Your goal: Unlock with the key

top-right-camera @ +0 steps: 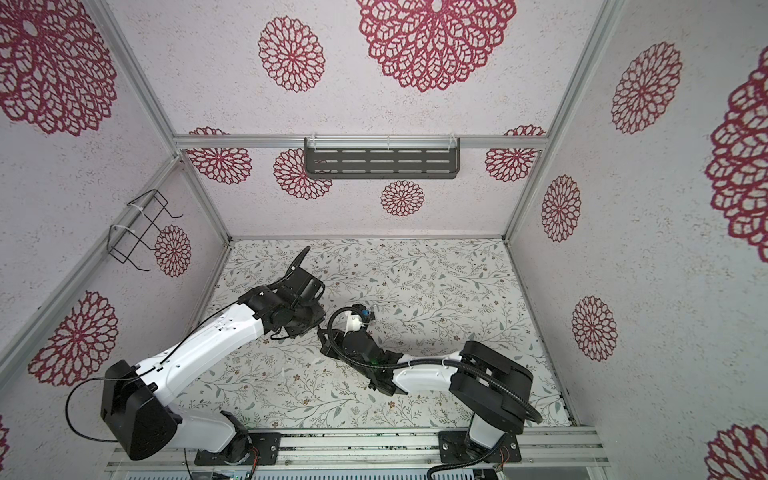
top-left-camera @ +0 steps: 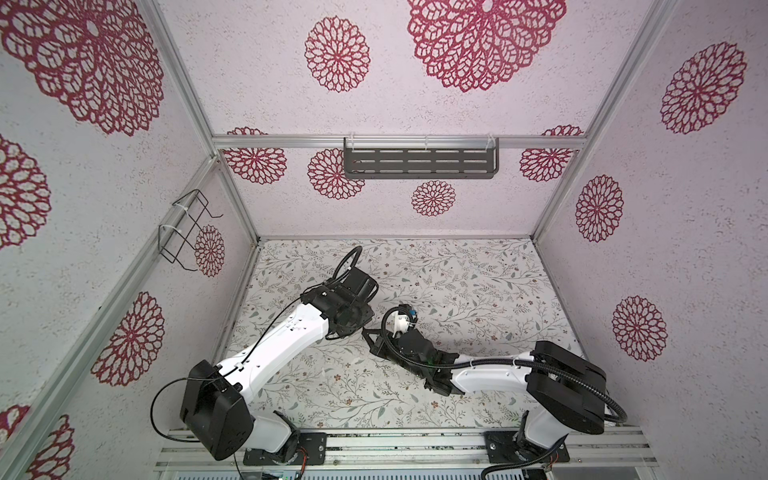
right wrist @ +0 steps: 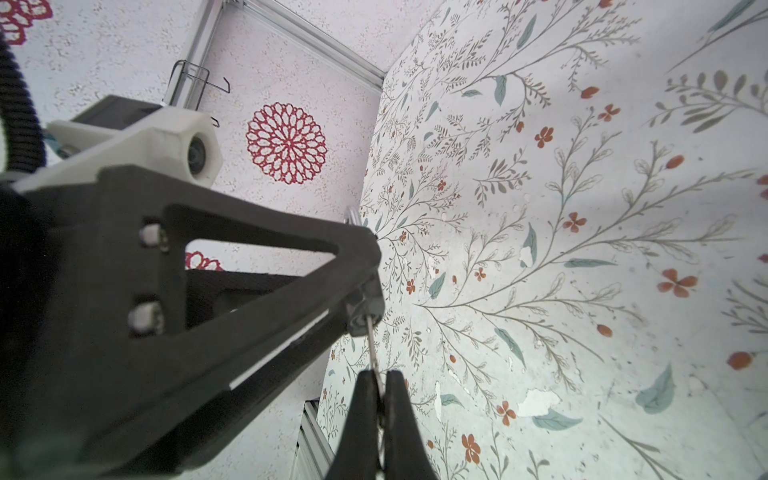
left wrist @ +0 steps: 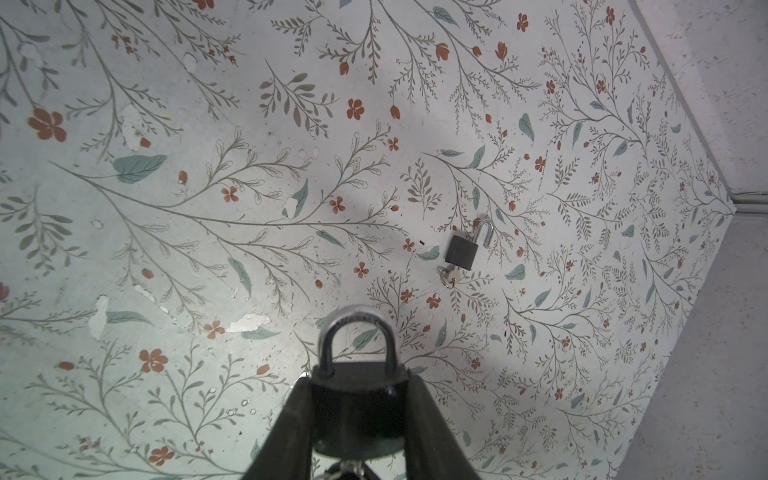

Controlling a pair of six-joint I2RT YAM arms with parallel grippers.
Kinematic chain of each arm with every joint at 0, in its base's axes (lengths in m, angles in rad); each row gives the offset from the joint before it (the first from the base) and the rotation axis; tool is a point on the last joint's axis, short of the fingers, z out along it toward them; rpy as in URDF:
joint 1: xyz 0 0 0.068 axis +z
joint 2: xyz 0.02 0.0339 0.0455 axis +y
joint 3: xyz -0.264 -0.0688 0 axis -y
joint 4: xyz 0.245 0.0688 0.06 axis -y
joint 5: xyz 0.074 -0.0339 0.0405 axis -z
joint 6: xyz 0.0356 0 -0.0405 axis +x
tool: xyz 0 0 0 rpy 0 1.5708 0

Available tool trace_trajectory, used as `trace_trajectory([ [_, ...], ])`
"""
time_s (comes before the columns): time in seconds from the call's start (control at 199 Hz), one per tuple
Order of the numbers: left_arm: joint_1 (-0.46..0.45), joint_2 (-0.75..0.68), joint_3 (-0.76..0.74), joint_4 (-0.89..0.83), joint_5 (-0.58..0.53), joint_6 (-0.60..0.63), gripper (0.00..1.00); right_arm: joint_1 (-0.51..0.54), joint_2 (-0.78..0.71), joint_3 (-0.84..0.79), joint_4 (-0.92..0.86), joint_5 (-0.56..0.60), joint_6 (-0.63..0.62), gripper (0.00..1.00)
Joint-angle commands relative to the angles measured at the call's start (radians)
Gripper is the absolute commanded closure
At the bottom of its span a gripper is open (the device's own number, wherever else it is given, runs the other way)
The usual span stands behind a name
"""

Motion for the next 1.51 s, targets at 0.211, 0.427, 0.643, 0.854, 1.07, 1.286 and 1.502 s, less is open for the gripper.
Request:
trace_trajectory([
  [0.211,-0.120,-0.048,-0.034,0.023,0.159,-0.059,1.00,-0.038,-0.097,0.060,0.009,0.127,-0.184,1.00],
  [0.427,-0.155,-0.087,-0.032,-0.002,0.123,-0.095,1.00,-0.068,-0.119,0.018,0.072,0.152,-0.110,1.00],
  [0.643,-0.170,-0.062,-0.038,-0.018,0.165,-0.093,1.00,-0.022,-0.119,0.116,-0.058,0.280,-0.286,1.00],
  [0.854,-0.176,-0.096,-0.067,-0.054,0.130,-0.082,1.00,-0.087,-0.136,0.030,0.075,0.170,-0.166,1.00],
  [1.07,-0.197,-0.115,-0.122,-0.019,0.127,-0.126,1.00,-0.061,-0.184,0.036,0.041,0.260,-0.252,1.00],
  [1.286,-0.227,-0.074,-0.073,-0.013,0.136,-0.113,1.00,-0.055,-0.137,0.075,0.057,0.221,-0.289,1.00],
  [1.502,-0.164,-0.119,-0.081,0.030,0.062,-0.089,1.00,-0.052,-0.148,0.031,0.054,0.169,-0.275,0.94],
])
